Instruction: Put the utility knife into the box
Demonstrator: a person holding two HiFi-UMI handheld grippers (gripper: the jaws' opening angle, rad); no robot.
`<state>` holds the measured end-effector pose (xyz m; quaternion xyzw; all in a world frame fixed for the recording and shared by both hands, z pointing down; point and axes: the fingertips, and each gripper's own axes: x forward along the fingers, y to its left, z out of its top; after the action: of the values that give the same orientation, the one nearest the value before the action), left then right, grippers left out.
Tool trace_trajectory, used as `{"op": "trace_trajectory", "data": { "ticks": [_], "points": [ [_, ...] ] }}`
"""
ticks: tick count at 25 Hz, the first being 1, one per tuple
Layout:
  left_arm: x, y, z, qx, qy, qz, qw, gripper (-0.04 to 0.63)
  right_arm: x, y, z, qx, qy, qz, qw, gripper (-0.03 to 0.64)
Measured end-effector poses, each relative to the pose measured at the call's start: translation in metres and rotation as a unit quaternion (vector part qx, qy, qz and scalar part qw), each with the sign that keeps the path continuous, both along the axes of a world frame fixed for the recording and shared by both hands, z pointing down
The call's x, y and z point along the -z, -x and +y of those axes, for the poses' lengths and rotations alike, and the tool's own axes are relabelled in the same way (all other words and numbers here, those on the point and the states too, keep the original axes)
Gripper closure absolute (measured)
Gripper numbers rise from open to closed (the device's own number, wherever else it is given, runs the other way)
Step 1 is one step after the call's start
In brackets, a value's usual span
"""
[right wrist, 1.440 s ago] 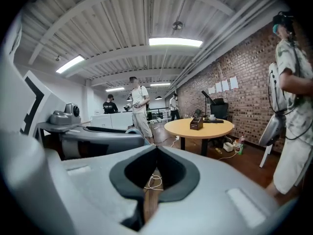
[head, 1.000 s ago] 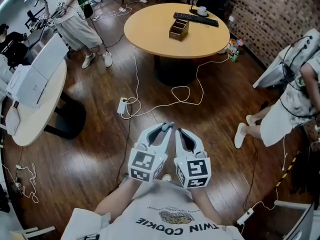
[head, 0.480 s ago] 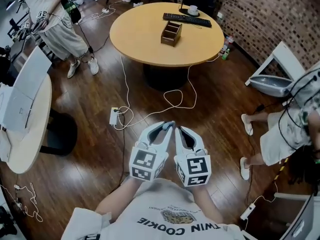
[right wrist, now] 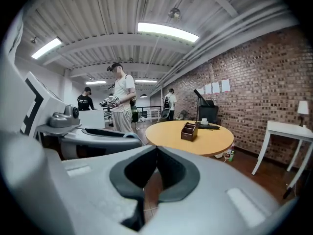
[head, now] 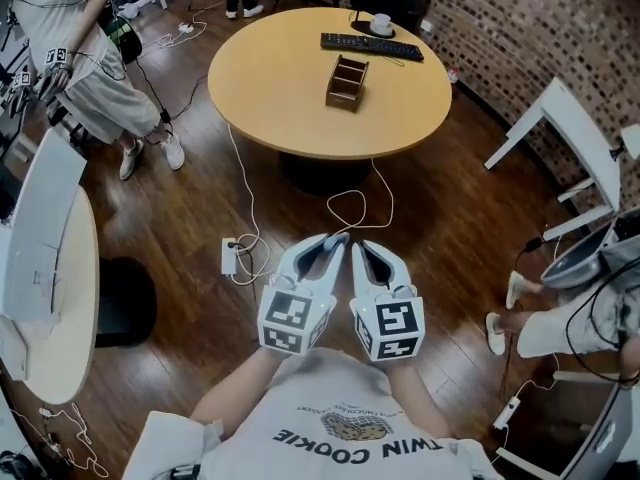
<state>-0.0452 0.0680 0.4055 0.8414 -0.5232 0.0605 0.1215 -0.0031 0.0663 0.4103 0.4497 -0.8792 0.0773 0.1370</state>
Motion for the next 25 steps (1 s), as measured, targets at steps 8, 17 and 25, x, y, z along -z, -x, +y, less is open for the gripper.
{"op": "trace_trajectory", "data": {
  "ticks": [8,17,25],
  "points": [
    [-0.004,0.044,-0.052,-0.016,0.005,-0.001,0.9999,0.523,0.000,0.045,-0.054,-0.016,0.003,0.002,1.000,0.617],
    [-0.014,0.049,-0.096,-0.032,0.011,-0.008,0.9994,0.523,-0.014,0.052,-0.097,-0.028,0.013,0.004,1.000,0.617],
    [-0.020,0.041,-0.157,-0.006,0.014,-0.007,0.9999,0.523,-0.021,0.037,-0.160,-0.009,0.011,0.007,1.000,0.617]
  ]
}}
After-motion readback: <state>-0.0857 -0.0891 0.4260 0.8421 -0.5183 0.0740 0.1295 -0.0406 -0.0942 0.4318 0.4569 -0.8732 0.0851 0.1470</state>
